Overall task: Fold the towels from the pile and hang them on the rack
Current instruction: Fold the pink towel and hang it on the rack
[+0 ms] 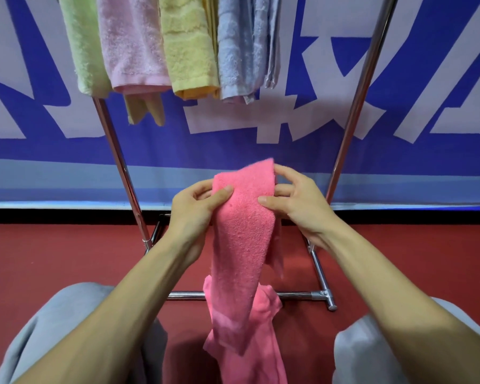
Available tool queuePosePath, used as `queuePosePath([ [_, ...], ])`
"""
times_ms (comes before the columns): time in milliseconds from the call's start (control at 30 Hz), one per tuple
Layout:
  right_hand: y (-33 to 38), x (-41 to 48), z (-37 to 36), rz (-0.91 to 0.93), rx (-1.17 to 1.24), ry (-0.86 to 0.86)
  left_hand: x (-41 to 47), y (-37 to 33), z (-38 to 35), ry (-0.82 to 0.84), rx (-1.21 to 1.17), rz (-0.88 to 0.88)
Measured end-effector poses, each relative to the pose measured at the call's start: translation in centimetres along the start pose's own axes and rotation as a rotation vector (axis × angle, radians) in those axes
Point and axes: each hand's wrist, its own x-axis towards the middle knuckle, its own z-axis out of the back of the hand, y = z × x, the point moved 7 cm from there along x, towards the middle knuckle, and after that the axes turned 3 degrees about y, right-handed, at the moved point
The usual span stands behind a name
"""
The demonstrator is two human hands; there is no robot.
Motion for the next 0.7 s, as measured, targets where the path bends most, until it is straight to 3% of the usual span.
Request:
queuePosePath([
  [167, -0.8, 0.0, 0.6, -0.079, 0.172, -0.149, -0.4, 1.2, -0.5, 0.041, -0.089, 0.143],
  [467, -1.4, -0.3, 1.1, -0.167, 0.355, -0.159, -1.3, 4.2, -1.8, 0.169, 0.101, 0.315],
  [700, -1.8, -0.9, 1.6, -0.204, 0.373, -0.138, -1.3, 2.6, -2.4, 0.155, 0.115, 0.124],
])
